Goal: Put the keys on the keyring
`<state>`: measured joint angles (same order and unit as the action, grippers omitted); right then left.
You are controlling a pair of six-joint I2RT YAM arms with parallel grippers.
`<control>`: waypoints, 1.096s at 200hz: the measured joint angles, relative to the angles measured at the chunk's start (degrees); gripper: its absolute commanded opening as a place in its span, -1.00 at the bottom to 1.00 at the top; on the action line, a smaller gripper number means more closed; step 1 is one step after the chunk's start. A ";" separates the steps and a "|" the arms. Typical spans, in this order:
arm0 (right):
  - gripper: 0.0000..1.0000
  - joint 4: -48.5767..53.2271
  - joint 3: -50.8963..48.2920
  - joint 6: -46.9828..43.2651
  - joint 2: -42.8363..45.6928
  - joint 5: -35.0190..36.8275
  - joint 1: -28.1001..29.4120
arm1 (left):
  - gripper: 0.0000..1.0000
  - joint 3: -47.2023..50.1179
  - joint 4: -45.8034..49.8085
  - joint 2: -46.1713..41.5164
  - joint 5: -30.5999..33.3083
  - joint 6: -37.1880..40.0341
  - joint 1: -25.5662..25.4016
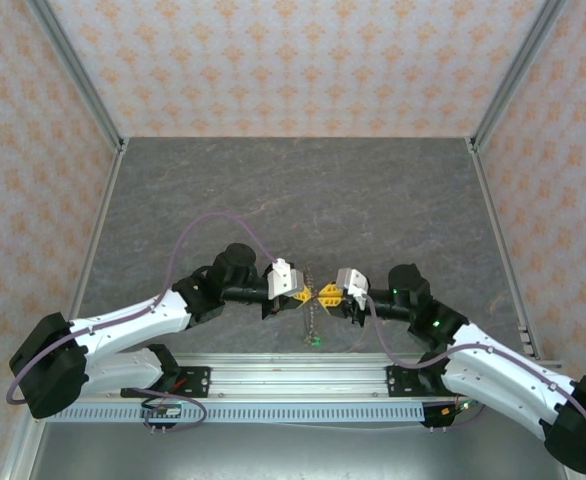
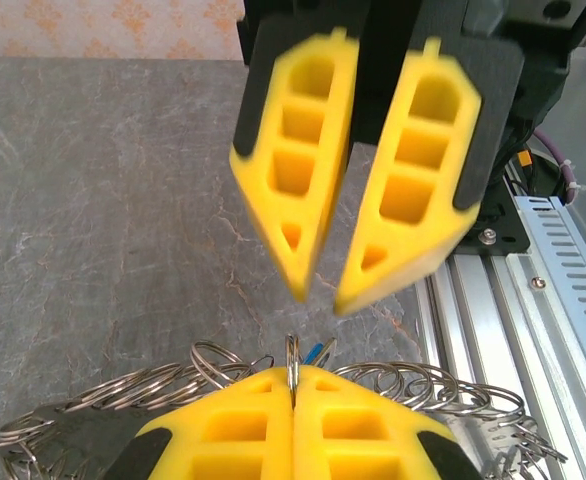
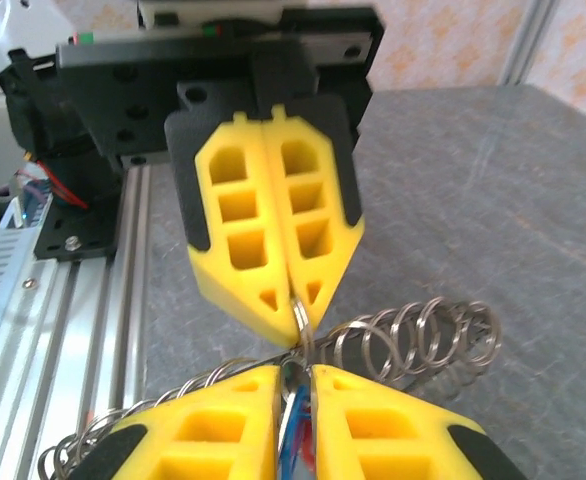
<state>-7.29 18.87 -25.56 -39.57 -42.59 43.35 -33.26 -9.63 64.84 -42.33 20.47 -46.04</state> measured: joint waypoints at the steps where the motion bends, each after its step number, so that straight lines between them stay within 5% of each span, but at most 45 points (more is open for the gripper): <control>1: -0.68 -0.02 0.00 0.00 -0.07 -0.04 0.00 | -1.00 0.00 0.00 0.00 0.00 0.00 0.00; 89: -0.63 -4.59 1.55 0.02 -6.12 -1.57 0.00 | -1.00 0.00 0.02 -0.90 0.20 -0.04 0.00; 133: -0.88 -4.94 1.55 -0.24 -6.45 -1.33 0.00 | -1.00 0.00 0.39 -1.81 0.44 -0.07 0.00; 219: -1.00 -4.48 1.53 0.70 -4.94 -0.92 0.37 | -1.00 0.66 0.50 -3.32 0.72 -0.09 -0.11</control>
<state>-11.77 20.40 -24.86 -44.51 -43.51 43.72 -32.60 -9.13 61.52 -41.60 20.38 -46.15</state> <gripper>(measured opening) 0.040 0.042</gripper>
